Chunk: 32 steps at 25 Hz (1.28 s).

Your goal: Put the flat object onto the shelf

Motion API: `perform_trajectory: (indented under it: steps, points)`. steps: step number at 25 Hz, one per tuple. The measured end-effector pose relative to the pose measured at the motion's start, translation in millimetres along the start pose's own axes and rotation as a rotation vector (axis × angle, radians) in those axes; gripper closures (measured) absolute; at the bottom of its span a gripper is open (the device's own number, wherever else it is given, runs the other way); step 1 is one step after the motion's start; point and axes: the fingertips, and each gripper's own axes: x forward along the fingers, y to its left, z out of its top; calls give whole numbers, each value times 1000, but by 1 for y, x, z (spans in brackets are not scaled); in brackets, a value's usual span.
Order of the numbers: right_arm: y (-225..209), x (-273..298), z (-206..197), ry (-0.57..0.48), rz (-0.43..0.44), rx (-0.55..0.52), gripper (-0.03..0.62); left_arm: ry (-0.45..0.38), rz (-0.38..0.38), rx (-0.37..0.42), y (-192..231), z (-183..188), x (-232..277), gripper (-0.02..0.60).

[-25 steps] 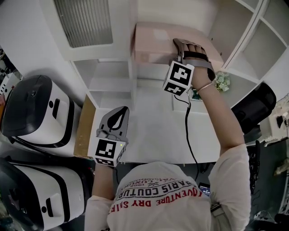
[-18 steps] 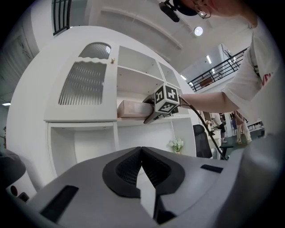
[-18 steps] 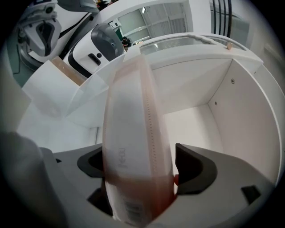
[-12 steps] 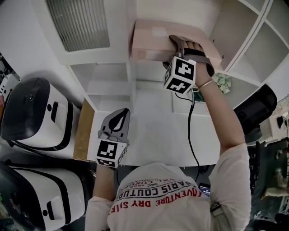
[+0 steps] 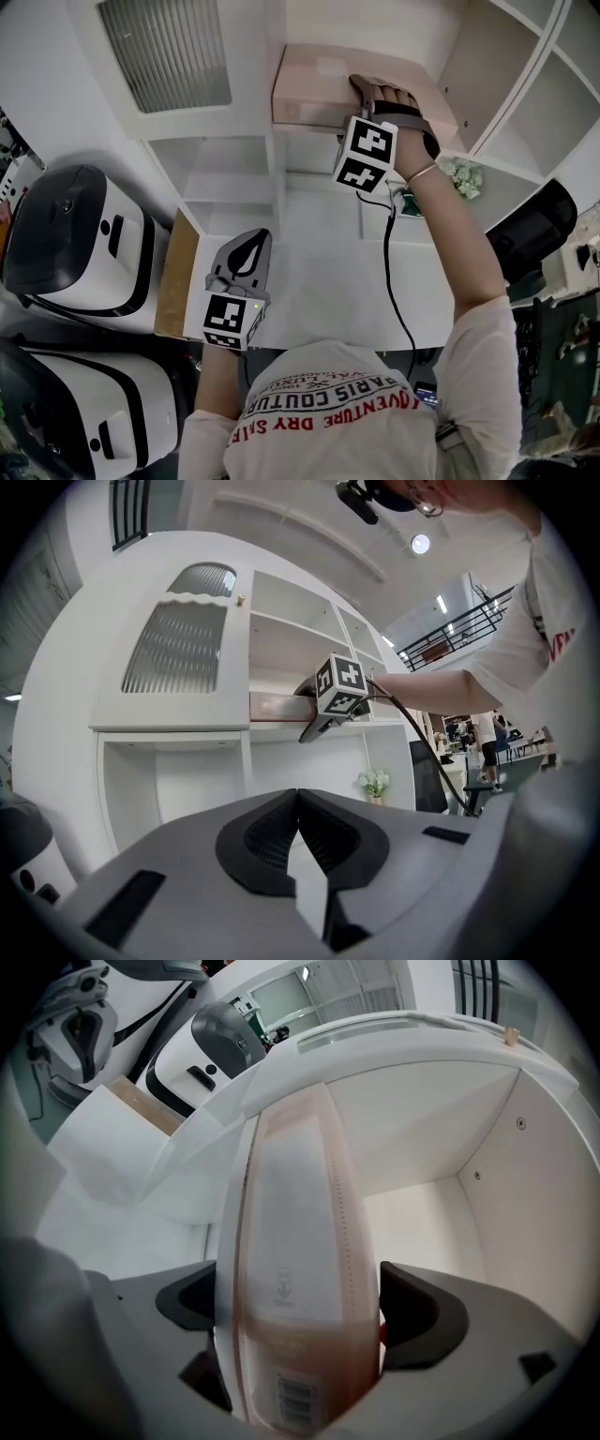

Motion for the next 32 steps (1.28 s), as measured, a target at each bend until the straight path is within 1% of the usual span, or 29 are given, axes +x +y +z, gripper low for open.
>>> perform_trajectory:
  steps: [4, 9, 14, 15, 16, 17, 18, 19, 20, 21, 22, 25, 29, 32]
  points:
    - [-1, -6, 3, -40, -39, -24, 117, -10, -1, 3, -2, 5, -3, 568]
    - [1, -32, 3, -77, -13, 61, 117, -22, -22, 17, -13, 12, -8, 568]
    - [10, -65, -6, -60, 0, 104, 123, -16, -50, 16, -29, 12, -14, 568]
    - [11, -73, -8, -60, -11, 124, 138, -15, -60, 15, -32, 12, -15, 568]
    - [10, -82, -11, -66, -39, 152, 210, -15, -70, 14, -36, 12, -16, 568]
    - [6, -91, -13, -75, -77, 185, 359, -14, -78, 13, -39, 11, -18, 568]
    - [4, -100, -15, -82, -111, 217, 431, -13, -86, 12, -43, 11, -19, 568]
    - [3, -107, -18, -83, -131, 244, 439, -12, -94, 12, -46, 11, -20, 568]
    - [4, -114, -22, -86, -143, 270, 461, -12, -101, 12, -50, 11, -22, 568]
    - [5, -120, -24, -92, -152, 300, 504, -11, -109, 13, -54, 12, -23, 568]
    - [7, -126, -27, -102, -161, 333, 533, -11, -117, 14, -58, 11, -25, 568]
    - [20, -141, -34, -128, -168, 420, 557, -9, -137, 20, -67, 12, -30, 568]
    - [48, -155, -42, -168, -154, 536, 565, -13, -149, 27, -71, 16, -34, 568]
    - [70, -166, -42, -228, -141, 641, 566, -22, -142, 28, -70, 20, -35, 568]
